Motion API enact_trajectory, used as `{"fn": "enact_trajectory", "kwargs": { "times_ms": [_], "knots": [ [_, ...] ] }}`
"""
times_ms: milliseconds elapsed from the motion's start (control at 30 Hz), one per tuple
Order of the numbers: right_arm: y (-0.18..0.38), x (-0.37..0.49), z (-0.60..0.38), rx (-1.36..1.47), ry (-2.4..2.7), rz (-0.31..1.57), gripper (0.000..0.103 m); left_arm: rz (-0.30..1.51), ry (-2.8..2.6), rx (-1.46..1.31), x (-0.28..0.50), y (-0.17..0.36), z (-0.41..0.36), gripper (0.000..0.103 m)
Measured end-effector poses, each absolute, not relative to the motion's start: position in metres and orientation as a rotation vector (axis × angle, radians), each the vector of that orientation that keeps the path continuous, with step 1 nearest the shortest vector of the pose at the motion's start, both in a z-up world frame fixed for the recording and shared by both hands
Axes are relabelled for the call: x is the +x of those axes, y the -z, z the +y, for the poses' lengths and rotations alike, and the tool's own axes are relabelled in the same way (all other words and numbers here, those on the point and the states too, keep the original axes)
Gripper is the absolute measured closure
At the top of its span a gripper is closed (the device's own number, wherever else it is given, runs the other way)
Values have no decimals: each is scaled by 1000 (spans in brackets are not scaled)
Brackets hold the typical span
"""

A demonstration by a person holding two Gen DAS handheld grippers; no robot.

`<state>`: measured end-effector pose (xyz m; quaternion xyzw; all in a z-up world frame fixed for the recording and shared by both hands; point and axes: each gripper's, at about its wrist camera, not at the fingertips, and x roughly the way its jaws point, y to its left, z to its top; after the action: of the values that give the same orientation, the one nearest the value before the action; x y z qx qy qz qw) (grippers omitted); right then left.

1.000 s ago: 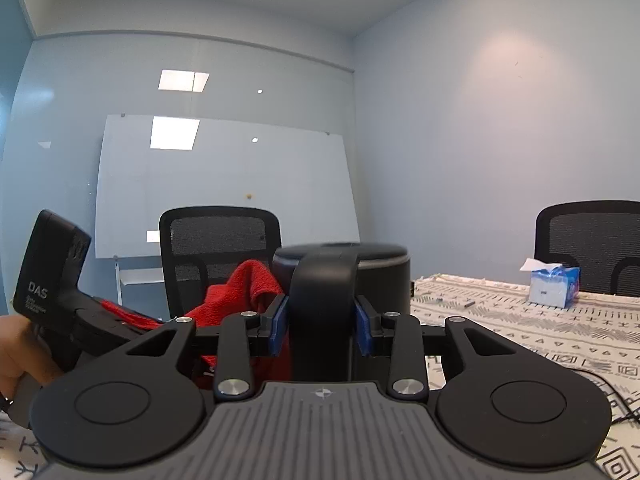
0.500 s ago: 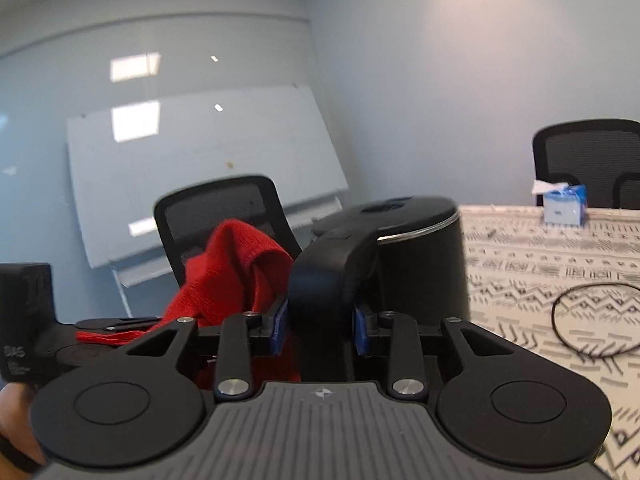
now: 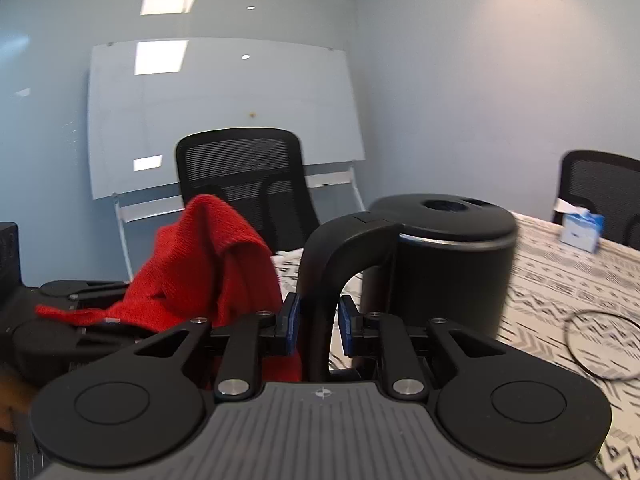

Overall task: Clean container
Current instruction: 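Turn the kettle with the right gripper while the left gripper rubs the towel on its side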

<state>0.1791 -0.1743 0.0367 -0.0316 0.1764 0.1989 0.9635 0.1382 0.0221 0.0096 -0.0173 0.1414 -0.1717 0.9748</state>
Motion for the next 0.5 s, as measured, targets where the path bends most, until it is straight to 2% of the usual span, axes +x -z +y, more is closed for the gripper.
{"fn": "enact_trajectory", "kwargs": {
  "times_ms": [133,167,200,233,267,300,333,367,500],
  "knots": [
    [-38,181,-179,-57,-473,346,77,287,318,-62,139,-10,28,60],
    [-40,177,-187,-63,-490,336,70,286,317,-67,138,-11,27,60],
    [-42,170,-200,-73,-504,318,58,286,321,-66,134,-13,23,60],
    [-43,164,-216,-84,-528,299,56,285,329,-62,129,-16,17,60],
    [-45,158,-231,-94,-548,283,44,283,337,-57,126,-19,12,60],
    [-46,154,-244,-103,-539,265,23,281,345,-51,126,-20,7,60],
    [-46,151,-256,-109,-512,248,16,278,353,-44,127,-21,1,60],
    [-47,149,-268,-112,-494,235,14,276,361,-38,127,-23,-4,60],
    [-43,167,-299,-98,-481,249,13,251,338,-11,134,-24,-25,59]
  ]
}}
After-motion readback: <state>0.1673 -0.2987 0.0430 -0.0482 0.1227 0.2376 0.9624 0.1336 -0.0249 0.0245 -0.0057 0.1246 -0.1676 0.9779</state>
